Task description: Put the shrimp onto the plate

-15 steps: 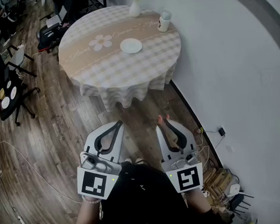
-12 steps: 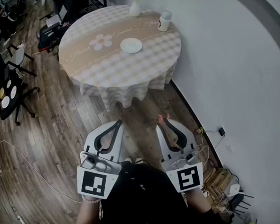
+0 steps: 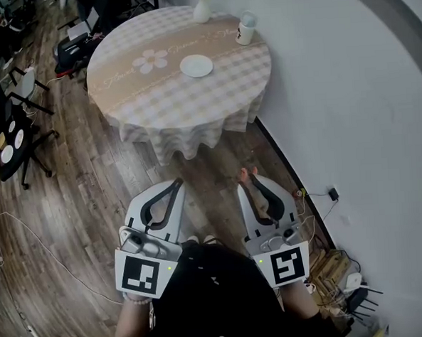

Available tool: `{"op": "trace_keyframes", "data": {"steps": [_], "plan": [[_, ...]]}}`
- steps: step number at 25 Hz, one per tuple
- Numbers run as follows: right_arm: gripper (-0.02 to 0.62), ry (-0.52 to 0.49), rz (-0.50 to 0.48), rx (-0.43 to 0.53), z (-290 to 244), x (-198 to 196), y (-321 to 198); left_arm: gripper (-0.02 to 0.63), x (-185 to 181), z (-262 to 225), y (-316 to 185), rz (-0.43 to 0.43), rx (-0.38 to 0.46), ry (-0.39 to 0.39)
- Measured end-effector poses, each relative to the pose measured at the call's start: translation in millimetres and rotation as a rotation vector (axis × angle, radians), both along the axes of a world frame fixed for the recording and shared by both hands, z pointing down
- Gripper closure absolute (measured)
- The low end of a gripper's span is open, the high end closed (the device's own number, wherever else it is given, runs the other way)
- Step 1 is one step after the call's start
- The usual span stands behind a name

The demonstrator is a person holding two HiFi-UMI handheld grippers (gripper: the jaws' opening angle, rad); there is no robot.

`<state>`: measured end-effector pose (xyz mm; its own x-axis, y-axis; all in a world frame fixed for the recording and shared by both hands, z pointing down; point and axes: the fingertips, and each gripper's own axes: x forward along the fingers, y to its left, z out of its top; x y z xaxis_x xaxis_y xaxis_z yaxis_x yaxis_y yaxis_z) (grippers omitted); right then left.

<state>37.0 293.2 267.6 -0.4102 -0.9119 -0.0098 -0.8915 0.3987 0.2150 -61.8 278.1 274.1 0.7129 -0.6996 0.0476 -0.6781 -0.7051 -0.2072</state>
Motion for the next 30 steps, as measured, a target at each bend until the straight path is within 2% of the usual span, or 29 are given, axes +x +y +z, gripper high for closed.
{"op": "trace_keyframes", "data": {"steps": [15, 21, 30], "plan": [[0.538, -0.024, 0.023, 0.006, -2.8, -15.5, 10.5, 0.606, -19.1, -3.9, 8.7, 0.03, 0.038, -0.002], [0.538, -0.011, 0.049, 0.033, -9.3, -24.7, 17.5, 0.606, -33.3, -2.3, 14.5, 0.04, 0.031, -0.001], [0.538, 0.009, 0.07, 0.017, -3.9, -21.1, 21.4, 0.606, -35.3, 3.4, 11.4, 0.044, 0.007, 0.008]]}}
